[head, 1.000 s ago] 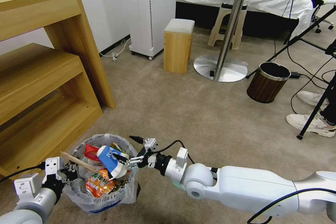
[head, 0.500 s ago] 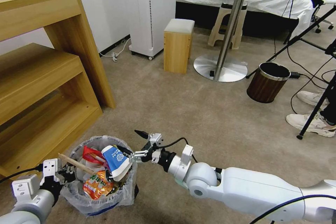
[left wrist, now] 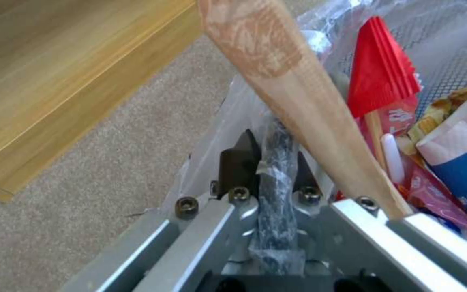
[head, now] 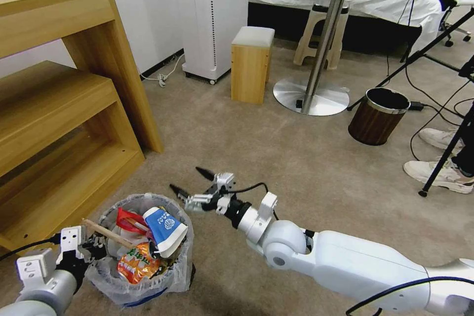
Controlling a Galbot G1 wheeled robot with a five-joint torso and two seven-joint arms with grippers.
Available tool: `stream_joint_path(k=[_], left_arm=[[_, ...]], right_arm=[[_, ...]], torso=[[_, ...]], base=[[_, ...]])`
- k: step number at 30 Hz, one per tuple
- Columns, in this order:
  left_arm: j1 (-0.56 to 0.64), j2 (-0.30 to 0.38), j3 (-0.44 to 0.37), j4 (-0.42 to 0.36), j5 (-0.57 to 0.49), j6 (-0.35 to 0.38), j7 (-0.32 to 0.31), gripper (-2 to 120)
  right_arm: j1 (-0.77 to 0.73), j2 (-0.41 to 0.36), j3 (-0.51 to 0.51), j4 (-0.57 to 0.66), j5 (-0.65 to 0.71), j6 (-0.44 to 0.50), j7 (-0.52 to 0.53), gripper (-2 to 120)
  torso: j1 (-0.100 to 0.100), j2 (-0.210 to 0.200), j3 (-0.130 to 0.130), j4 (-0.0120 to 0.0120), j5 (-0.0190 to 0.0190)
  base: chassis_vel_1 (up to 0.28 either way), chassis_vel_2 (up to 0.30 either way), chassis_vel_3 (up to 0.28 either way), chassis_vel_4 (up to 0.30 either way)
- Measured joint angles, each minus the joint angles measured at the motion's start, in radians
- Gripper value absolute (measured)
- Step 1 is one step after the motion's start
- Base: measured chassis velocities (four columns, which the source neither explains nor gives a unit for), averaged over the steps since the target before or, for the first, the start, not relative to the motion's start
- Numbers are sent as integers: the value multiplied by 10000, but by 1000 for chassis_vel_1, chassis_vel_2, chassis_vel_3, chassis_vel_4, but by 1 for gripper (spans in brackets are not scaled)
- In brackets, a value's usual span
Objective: Pick up the trash bin and place the garbage on the floor into it.
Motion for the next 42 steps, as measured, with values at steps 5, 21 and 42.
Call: stream_joint_path(k=[5, 21, 42], left_arm=[[-112, 141, -6, -7, -167, 196, -3, 0], [-301, 1236, -216, 1, -1284, 706, -299, 0], [-1640, 1877, 1323, 2345, -1828, 791, -381, 0]], right_arm=[[-343, -285, 1262, 4, 98, -146, 384, 100], [-3222, -1306, 6625, 32, -91, -1149, 1644, 100], [-6232, -708, 9311, 676, -838, -1626, 2151, 100]], torso=[[0, 1, 0, -1, -1], [0, 0, 1, -7, 1], [0, 1, -1, 1, 4]], base=[[0, 0, 0, 0], [0, 0, 0, 0], [0, 0, 0, 0]])
